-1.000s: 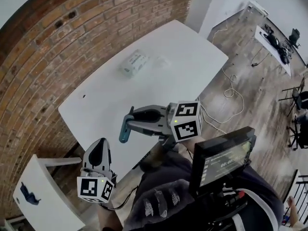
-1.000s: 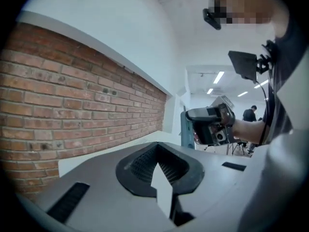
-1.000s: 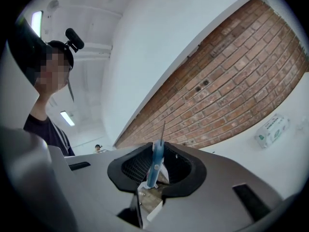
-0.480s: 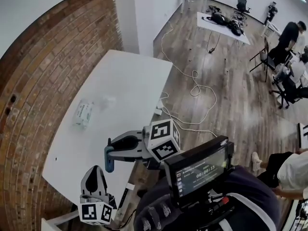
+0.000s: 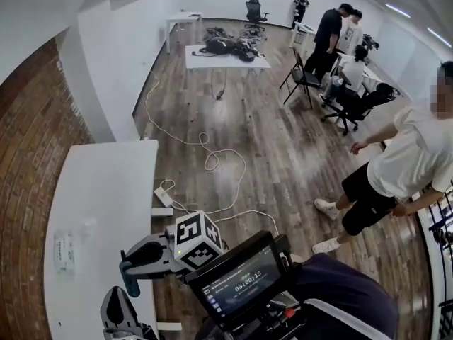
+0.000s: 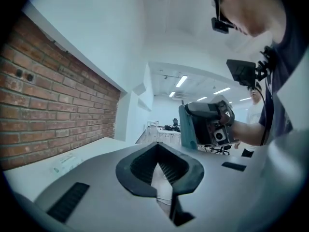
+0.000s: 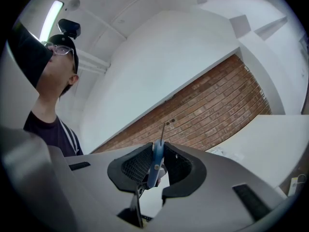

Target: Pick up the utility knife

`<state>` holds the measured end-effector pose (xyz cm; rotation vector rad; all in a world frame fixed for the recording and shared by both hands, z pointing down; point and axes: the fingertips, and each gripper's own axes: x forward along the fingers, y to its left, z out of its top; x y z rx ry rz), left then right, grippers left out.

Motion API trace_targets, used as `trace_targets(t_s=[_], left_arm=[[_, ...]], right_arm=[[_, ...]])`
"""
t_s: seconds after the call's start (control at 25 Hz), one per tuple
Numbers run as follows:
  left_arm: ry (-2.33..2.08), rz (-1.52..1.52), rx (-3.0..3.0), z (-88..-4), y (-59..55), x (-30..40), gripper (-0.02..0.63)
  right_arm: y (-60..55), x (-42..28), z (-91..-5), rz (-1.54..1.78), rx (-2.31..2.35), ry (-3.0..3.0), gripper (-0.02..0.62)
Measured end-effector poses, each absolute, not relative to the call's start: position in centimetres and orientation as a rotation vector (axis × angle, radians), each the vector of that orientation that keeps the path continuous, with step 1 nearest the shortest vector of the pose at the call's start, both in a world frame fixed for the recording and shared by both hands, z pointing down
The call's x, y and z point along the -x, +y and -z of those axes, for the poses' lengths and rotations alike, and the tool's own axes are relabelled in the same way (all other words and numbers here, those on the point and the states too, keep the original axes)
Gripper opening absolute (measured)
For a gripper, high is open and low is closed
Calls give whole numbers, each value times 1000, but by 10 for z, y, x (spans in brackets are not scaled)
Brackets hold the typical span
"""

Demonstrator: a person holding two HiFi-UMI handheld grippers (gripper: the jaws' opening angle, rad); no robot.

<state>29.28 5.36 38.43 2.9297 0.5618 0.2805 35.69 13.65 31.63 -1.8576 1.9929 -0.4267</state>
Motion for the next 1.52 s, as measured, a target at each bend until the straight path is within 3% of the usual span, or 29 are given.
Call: trace_targets(t_s=[0.6,0.96,1.52], left_arm=[[1075,-86,-2771,-362,112,-226,-2],[828,-140,-2962,-336,116,-200,-2],[1018,-177,-2977,-341,287,-194,-2]], right_arm=[[164,-215,-307,367,2115,1674,72],[212,-223,-295,352,2003,1655,72],[385,-198,-302,263,2050,1526,73]])
